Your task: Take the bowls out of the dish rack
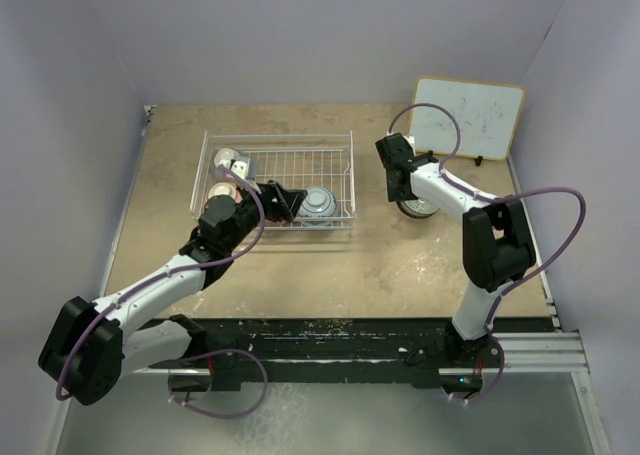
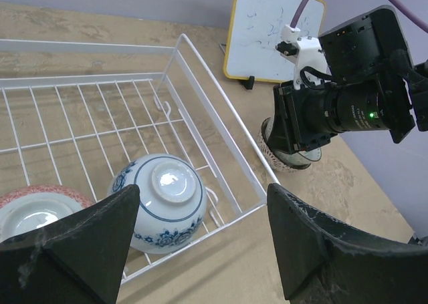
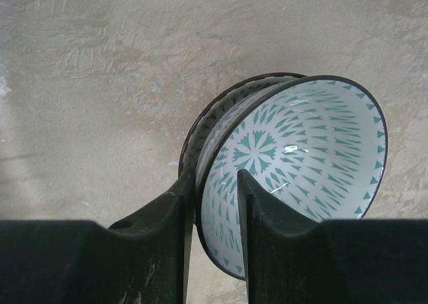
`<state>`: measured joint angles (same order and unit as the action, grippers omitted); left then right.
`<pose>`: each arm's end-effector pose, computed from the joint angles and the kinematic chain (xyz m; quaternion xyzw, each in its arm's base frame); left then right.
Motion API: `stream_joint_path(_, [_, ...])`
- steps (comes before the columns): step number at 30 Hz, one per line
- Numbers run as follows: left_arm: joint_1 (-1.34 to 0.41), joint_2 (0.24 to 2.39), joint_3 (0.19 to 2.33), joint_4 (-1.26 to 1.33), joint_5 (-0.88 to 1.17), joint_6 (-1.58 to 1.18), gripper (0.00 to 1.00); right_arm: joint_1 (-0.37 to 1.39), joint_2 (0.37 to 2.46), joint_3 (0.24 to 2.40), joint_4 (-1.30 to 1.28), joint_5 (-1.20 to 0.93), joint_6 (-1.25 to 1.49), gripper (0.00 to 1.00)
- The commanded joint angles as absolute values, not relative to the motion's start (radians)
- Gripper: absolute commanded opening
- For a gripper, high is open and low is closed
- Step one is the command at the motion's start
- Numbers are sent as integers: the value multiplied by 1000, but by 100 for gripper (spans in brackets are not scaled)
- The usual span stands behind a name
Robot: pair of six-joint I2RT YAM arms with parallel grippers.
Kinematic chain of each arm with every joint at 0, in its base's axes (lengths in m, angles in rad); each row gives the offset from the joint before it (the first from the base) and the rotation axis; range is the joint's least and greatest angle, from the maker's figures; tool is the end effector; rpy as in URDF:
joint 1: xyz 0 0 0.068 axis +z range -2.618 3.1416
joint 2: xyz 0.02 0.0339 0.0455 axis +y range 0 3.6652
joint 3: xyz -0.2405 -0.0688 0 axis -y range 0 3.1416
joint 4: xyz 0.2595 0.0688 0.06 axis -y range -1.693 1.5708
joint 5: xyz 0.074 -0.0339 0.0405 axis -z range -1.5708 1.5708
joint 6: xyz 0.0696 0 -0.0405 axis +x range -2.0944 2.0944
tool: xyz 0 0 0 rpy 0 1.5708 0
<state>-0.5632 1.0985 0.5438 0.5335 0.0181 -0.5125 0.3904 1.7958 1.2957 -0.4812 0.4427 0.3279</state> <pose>0.2584 -0.1646 0.2390 0.0244 0.7141 -0.3639 0.5975 0.3870 0.1270 0.1624 0.0346 0.9351 -0.0971 0.3392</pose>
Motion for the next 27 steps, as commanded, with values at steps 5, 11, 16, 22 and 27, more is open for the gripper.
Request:
stream_joint_path(5, [-560,1120,572,578,29,-516,80,390,1697,1293,-480,475,347,34])
stream_joint_path(11, [-560,1132,569,590,32,-522,80,390,1688,1293,-480,474,343,34])
stream_joint_path(16, [-560,1125,572,585,32,-517,79,390,1686,1302,-488,470,354,35])
stream_joint_path(22, [-560,1125,571,575,28,-514,80,390,1651,1300,-479,455,372,32])
stream_joint_path(27, [-560,1138,569,585,30,-518,80,390,1644,1296,-463,433,371,26])
